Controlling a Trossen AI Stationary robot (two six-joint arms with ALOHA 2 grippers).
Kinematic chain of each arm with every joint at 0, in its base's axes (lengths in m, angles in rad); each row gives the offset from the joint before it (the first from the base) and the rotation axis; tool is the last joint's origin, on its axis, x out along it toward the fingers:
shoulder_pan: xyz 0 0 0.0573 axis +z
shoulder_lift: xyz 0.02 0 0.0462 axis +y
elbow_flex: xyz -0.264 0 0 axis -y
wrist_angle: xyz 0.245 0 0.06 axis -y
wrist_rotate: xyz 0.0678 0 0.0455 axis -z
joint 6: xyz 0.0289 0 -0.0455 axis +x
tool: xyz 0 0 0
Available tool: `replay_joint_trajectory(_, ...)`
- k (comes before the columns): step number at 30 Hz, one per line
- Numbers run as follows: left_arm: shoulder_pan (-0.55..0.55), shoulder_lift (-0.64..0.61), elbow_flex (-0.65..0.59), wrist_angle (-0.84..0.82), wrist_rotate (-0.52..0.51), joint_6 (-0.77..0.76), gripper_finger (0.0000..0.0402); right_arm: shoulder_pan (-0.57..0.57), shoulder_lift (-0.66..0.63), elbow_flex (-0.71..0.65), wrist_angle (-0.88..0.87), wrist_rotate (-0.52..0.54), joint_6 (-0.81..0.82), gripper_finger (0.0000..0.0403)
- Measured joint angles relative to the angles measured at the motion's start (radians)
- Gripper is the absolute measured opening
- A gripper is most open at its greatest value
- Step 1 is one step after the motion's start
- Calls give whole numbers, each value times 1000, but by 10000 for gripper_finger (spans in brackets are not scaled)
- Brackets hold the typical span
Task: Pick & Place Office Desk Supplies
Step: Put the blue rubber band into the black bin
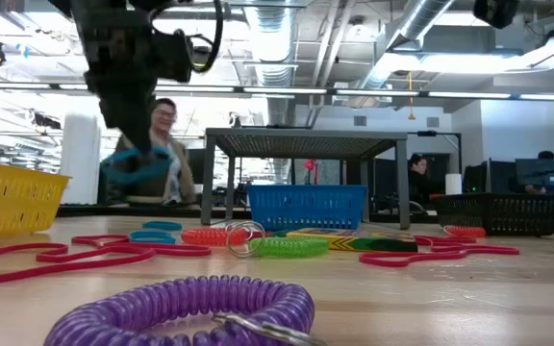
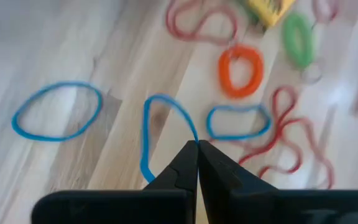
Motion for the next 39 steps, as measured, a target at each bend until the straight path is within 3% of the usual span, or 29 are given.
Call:
replay_joint_trajectory(9,0,-175,0,165,-84,-88,0,0,25,0,207,3,-131,123)
replay_joint_trajectory(21,1,-239,1,889,-117,44,0,-79,197,0,530,-60,-208,136)
replay_joint_trajectory(31,3,-227,2,1096,-109,83,0,-123,324,0,850,-106,-242,189)
replay_joint_trajectory(39,3,-202,3,1204,-65,82,0,-143,416,15,941,-112,-201,185)
